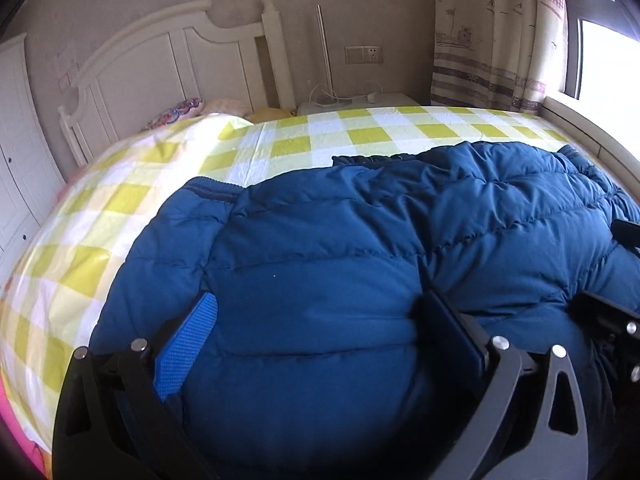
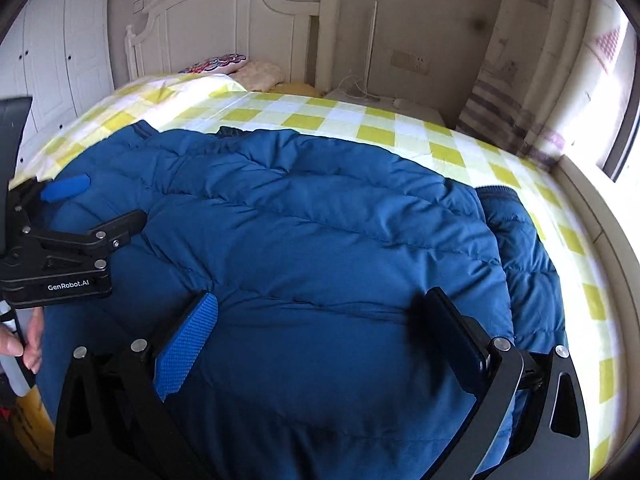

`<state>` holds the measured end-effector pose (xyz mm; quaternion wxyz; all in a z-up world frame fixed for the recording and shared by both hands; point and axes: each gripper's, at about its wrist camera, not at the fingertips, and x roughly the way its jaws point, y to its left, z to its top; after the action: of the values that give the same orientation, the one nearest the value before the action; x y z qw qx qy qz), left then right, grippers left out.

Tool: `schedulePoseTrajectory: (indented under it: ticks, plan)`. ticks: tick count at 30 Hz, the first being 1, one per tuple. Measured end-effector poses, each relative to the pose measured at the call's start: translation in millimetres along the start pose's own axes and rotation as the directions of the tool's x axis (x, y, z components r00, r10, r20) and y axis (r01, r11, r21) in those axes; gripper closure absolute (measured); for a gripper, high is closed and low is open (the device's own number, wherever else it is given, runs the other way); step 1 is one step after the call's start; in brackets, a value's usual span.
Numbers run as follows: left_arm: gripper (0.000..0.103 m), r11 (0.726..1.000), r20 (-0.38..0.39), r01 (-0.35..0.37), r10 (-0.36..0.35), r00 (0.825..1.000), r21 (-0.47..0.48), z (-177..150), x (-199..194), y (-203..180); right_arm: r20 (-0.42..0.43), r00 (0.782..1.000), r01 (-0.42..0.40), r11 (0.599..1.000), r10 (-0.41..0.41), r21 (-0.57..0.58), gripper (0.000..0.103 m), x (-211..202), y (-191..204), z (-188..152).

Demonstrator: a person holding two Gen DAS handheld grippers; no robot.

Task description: Fold large clothes

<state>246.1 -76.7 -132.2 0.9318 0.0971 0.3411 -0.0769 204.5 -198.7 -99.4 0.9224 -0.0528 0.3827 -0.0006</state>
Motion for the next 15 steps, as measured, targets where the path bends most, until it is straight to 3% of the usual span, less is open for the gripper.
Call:
schedulePoseTrajectory:
  ticks: [4,7,9,12,15]
  plan:
    - [0.002,0.999,0.007,-0.038,0.038,0.999,-0.019,-10,-20,16,0.012,1.0,0.027,0.995,-0.028,0.098,0.005,-17,-32,-12]
    - [0.002,0.988,0.035,-0.128,0.131,0.991,-0.09,-27,-44,49,0.025,0.996,0.074,0.978,-0.08,0.196,0.005,-23,-73,-25]
    - [0.002,0.973,0.0,-0.188,0.189,0.982,-0.136,-42,-39,76,0.023,0.999,0.036,0.964,-0.043,0.262,0.005,-18,-93,-36]
    - [0.002,0.965,-0.017,-0.018,0.014,1.0,-0.261,-57,-26,108,0.022,1.0,0.014,0.96,-0.021,0.279,0.005,-13,-96,-39]
    - [0.002,0.971,-0.015,-0.046,0.044,0.999,-0.235,-56,-26,104,0.005,0.998,0.064,0.964,-0.067,0.26,0.005,-17,-90,-35]
